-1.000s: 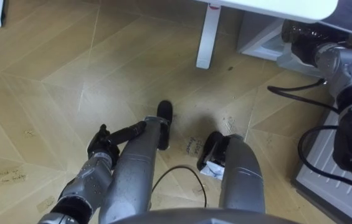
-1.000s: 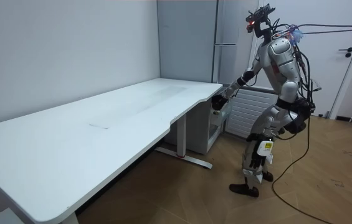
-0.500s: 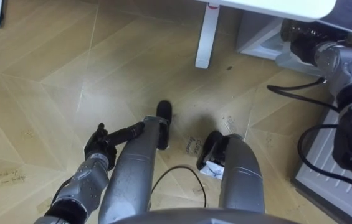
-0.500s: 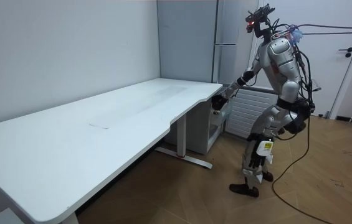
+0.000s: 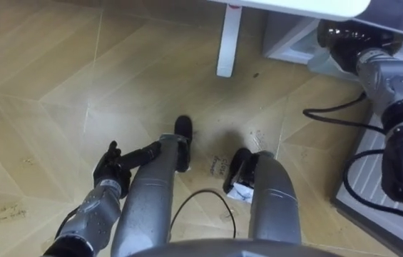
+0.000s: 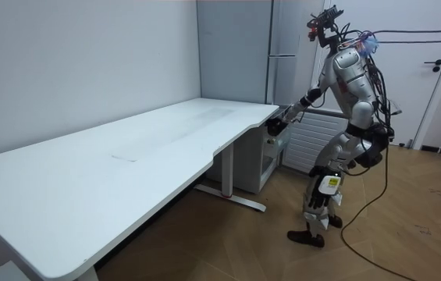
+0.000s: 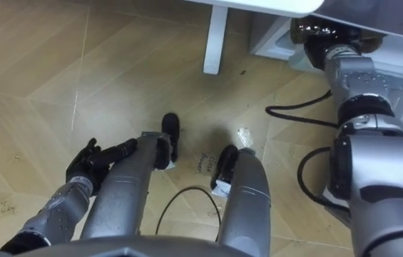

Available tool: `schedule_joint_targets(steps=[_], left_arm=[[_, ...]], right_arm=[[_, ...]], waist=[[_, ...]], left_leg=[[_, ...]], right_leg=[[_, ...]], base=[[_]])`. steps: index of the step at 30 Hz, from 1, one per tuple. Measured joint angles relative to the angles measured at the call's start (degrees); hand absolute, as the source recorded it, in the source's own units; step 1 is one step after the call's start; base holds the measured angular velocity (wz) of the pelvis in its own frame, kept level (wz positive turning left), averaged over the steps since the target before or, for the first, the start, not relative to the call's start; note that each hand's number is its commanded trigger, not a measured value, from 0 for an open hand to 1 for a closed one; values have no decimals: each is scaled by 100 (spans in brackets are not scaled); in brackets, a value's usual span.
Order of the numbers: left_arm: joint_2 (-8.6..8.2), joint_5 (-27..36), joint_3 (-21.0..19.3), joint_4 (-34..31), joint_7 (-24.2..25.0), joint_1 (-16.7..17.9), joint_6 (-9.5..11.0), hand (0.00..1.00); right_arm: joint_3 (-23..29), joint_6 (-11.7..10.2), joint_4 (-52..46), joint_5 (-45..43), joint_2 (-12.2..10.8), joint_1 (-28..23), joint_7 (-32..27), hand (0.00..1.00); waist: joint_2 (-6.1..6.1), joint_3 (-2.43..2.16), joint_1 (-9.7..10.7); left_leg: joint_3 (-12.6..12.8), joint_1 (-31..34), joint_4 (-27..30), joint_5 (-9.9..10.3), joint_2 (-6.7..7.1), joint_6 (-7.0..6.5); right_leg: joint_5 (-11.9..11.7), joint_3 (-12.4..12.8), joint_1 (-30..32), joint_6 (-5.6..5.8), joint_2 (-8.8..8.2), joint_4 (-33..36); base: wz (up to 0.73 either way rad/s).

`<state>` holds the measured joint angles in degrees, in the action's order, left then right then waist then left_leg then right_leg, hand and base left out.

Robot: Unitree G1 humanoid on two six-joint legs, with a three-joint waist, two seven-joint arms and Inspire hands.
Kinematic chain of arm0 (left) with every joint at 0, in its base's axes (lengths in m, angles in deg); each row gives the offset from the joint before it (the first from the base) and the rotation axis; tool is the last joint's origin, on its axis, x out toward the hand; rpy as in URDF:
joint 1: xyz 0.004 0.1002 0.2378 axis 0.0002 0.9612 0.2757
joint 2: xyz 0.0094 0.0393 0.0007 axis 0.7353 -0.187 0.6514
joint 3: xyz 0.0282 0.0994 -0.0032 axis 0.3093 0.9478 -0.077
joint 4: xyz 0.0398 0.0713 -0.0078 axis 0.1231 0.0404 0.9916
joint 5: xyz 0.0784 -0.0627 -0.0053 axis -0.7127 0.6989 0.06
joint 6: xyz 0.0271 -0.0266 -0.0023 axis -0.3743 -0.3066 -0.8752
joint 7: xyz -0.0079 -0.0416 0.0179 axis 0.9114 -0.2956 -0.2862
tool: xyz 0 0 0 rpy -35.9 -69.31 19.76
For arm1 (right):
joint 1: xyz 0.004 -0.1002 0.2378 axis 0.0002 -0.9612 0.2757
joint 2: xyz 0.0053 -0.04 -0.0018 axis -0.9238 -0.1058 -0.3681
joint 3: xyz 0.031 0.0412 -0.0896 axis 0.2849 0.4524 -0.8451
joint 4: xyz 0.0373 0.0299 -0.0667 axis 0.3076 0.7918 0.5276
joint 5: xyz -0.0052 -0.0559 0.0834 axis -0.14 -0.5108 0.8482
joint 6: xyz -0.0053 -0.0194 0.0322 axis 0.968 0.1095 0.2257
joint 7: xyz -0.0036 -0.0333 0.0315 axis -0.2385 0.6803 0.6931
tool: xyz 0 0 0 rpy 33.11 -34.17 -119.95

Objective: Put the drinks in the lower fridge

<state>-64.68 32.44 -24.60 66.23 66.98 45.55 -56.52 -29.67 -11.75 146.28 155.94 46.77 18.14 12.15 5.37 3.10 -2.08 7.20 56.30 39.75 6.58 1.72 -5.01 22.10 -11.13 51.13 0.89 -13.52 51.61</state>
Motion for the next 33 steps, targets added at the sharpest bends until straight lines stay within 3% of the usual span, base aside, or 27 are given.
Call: schedule_joint_targets(steps=[5,15,17,33], left_arm=[[57,168,49,9,88,13,4,0],[25,497,64,284,322,3,-1,0],[-12,597,53,438,319,4,1,0],[-30,650,104,473,191,-24,-18,0]], right_arm=[[-169,-179,-352,-9,176,-400,230,100],[-331,-175,-528,-11,191,-907,493,100],[-331,-175,-526,-12,191,-986,496,100],[-332,-175,-544,-13,192,-1014,462,100]], waist=[[8,-4,42],[4,-7,40],[-1,-9,7],[-4,-11,3]], left_leg=[[24,-79,-2,16,-82,26],[61,-300,-60,58,-152,57],[75,-360,-103,70,-223,64],[198,-465,-212,66,-282,65]], right_leg=[[-43,27,-70,-36,75,-64],[-82,38,-312,-39,184,-236],[-153,62,-395,-37,279,-375],[-246,182,-421,-32,358,-491]], base=[[-10],[-4],[-16],[-5]])
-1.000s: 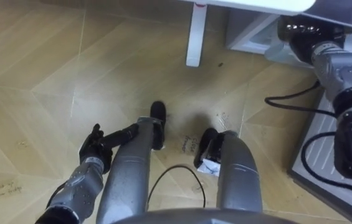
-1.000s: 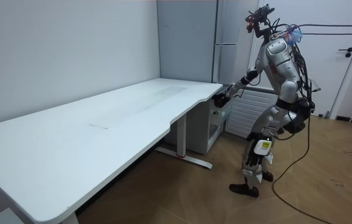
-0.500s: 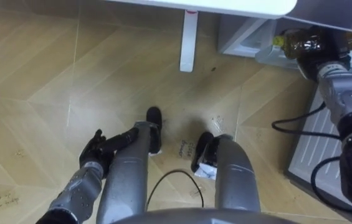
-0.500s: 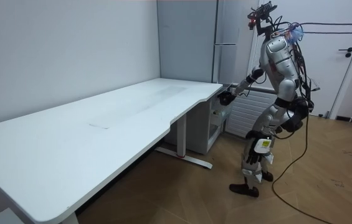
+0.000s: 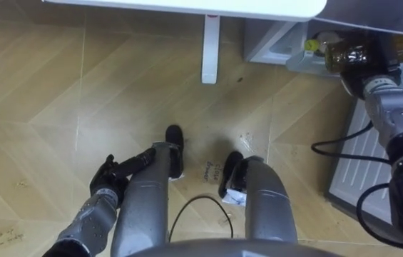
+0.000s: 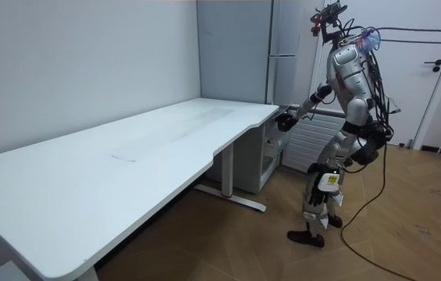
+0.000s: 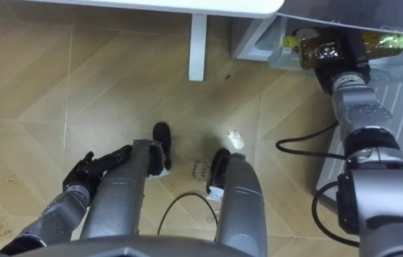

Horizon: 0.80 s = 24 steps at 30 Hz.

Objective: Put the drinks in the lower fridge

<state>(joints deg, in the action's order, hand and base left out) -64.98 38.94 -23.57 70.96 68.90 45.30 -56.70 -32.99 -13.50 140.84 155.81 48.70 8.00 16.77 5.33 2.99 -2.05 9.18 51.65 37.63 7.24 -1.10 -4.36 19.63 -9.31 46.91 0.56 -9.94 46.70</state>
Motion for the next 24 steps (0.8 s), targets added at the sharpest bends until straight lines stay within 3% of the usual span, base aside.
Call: schedule_joint_targets(steps=[10,22,23,24], left_arm=[[57,10,-115,-337,-100,165,7,0],[161,11,-174,-342,-101,212,35,0],[173,15,-171,-340,-101,213,46,0],[181,14,-170,-341,-101,213,55,0]], right_arm=[[11,1,1,13,115,329,-414,100],[12,20,17,38,197,437,-720,100],[10,20,18,38,198,482,-837,98],[9,24,17,38,198,503,-910,81]], waist=[[22,0,28],[159,9,66],[159,9,69],[159,9,71]], left_leg=[[64,119,-9,-19,41,-23],[126,212,86,13,87,-68],[129,229,141,32,92,-82],[127,235,163,39,91,-83]], right_leg=[[25,-16,209,-10,-145,122],[75,-40,347,17,-279,284],[107,-38,358,20,-298,349],[113,-38,360,22,-300,366]], base=[[0],[1],[0],[4]])
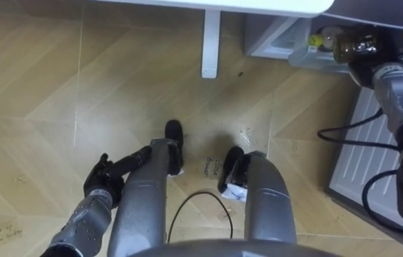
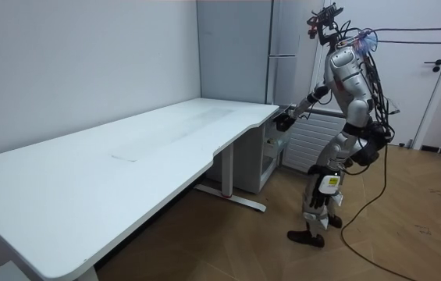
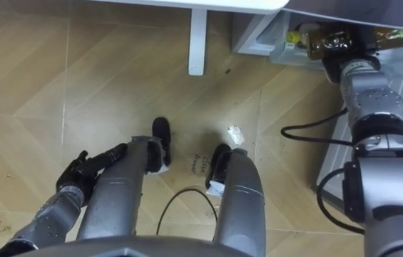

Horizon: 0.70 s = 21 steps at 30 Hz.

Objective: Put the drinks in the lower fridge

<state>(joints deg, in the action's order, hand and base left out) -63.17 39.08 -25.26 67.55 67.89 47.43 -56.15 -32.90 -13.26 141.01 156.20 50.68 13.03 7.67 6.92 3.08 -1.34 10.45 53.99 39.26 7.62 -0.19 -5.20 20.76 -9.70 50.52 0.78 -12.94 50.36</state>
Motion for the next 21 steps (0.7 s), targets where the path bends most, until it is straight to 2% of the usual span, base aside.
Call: schedule_joint_targets(steps=[1,8,11,21], left_arm=[[11,-5,0,7,0,1,25,0],[27,-8,-4,3,-6,46,72,0],[27,-9,-3,5,-5,47,72,0],[18,9,17,17,-2,49,72,0]], right_arm=[[0,0,0,-1,0,40,-144,0],[1,0,1,-12,16,194,-791,0],[1,-1,2,-3,19,243,-956,0],[1,-37,3,39,181,267,-971,0]], waist=[[1,0,10],[-8,0,72],[-30,-4,16],[-150,3,-174]], left_leg=[[-3,7,42,13,2,-4],[-27,49,162,39,15,-14],[-23,45,171,41,3,-8],[-18,42,194,54,7,32]], right_leg=[[18,0,2,-1,-8,40],[80,10,17,22,-13,165],[89,13,26,9,-8,181],[159,38,58,8,14,242]], base=[[0],[2],[0],[0]])
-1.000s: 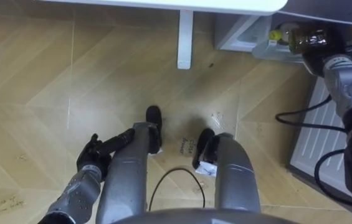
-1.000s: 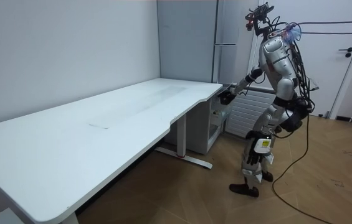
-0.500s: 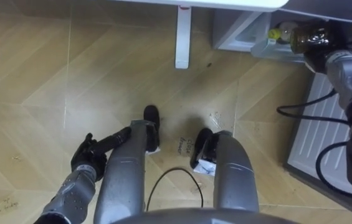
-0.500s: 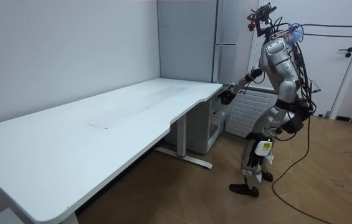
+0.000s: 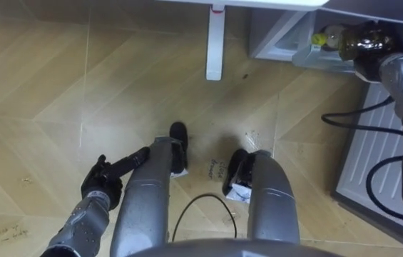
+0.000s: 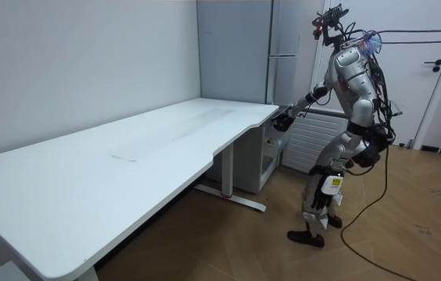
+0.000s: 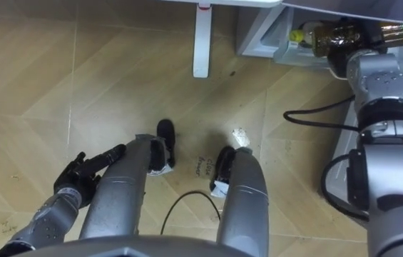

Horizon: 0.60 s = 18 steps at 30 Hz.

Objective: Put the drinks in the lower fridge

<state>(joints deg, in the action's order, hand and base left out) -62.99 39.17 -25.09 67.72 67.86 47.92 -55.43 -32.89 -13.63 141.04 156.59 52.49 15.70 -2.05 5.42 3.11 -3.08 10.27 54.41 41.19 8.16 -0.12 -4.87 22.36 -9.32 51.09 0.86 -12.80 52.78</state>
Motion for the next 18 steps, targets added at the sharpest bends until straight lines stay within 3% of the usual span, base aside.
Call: schedule_joint_targets(steps=[18], left_arm=[[-1,221,36,-4,-55,0,2,0]], right_arm=[[14,-147,0,225,104,33,-54,0]], waist=[[1,6,-32]], left_leg=[[0,5,-40,33,10,51]], right_leg=[[41,-31,-7,-58,-26,-2]], base=[[1]])
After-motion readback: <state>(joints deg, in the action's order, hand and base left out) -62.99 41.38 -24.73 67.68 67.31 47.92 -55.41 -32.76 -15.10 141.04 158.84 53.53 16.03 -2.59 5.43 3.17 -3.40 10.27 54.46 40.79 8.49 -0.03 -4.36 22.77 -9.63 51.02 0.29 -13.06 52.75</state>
